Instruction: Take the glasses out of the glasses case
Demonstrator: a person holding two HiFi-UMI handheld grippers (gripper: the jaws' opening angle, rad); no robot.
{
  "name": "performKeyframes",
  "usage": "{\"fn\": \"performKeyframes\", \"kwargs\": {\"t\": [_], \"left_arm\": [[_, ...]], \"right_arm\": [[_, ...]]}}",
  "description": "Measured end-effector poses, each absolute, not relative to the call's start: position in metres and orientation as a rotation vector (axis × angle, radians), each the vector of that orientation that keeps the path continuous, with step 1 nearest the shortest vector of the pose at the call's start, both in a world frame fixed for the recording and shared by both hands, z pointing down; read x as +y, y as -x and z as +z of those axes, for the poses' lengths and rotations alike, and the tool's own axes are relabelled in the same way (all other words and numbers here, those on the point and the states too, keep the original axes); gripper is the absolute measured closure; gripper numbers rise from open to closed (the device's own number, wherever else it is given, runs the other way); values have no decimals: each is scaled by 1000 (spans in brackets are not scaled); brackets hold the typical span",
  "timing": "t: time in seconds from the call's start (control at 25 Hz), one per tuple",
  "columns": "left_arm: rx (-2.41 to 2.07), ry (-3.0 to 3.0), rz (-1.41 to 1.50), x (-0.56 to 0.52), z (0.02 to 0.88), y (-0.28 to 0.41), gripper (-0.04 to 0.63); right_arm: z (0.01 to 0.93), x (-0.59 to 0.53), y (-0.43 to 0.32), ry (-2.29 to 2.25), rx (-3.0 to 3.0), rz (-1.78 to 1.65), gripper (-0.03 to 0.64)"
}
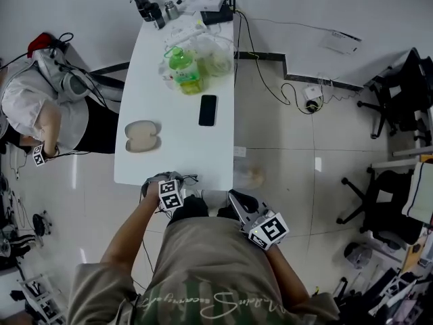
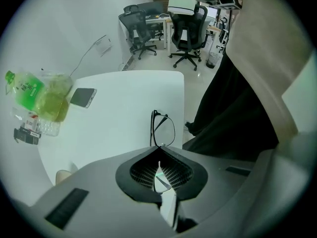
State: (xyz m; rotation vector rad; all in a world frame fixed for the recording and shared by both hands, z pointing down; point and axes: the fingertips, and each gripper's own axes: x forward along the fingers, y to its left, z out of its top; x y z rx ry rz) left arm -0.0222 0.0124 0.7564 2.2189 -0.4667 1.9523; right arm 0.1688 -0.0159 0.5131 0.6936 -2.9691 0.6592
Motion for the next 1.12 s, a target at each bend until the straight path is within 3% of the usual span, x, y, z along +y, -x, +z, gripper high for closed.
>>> {"fn": "performKeyframes", "kwargs": {"t": [1.12], "left_arm": [[-352,-2304,1908,5,761,-56,578]], "right_arm": [[511,-21,-212,-876,-2930,557,604]]}}
